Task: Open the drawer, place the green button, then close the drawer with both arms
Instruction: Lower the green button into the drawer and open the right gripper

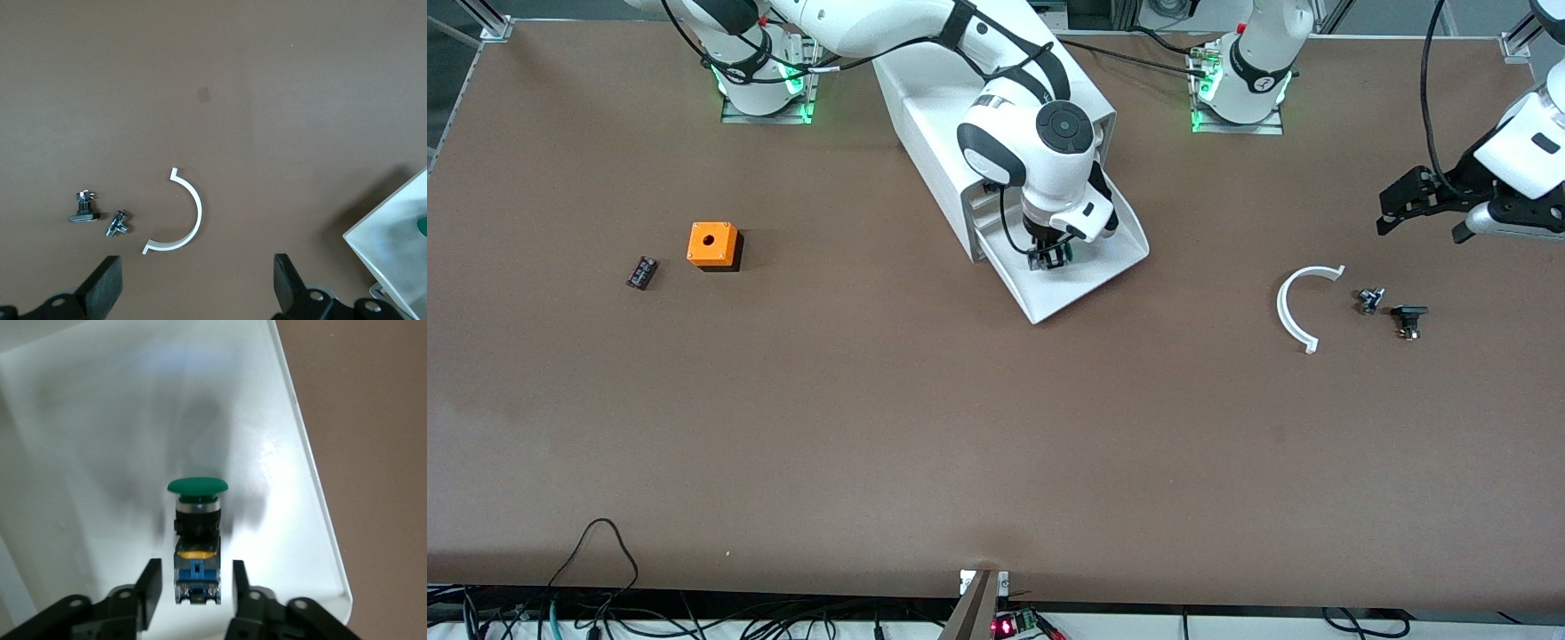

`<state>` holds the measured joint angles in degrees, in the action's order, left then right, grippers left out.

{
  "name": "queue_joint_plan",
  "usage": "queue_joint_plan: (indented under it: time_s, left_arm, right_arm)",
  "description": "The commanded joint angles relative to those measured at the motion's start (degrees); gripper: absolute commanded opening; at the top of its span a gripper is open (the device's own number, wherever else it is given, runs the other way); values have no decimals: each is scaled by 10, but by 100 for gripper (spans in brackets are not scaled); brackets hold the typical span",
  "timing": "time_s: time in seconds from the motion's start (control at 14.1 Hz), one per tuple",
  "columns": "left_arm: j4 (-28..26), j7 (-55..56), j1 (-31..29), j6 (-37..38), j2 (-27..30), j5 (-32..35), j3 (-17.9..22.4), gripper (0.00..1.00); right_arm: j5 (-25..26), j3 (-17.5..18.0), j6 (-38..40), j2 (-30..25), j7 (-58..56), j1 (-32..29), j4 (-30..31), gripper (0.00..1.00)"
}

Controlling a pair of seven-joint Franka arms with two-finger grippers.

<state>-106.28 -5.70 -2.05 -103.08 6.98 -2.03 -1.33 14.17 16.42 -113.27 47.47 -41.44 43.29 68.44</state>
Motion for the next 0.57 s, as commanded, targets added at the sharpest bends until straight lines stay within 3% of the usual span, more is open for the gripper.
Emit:
queue_joint_plan:
  time_s: [0.0,0.21,0.5]
  left_arm:
    - [6,12,4,13,3,18,1,100]
    - [6,12,3,15,3,18,2,100]
    - [6,12,4,15,3,18,1,100]
  right_arm:
    - [11,5,5,10,44,7,-24,100]
    - [11,5,15,2,46,0,-30,100]
    - [-22,5,66,-26,47,-55,-95,100]
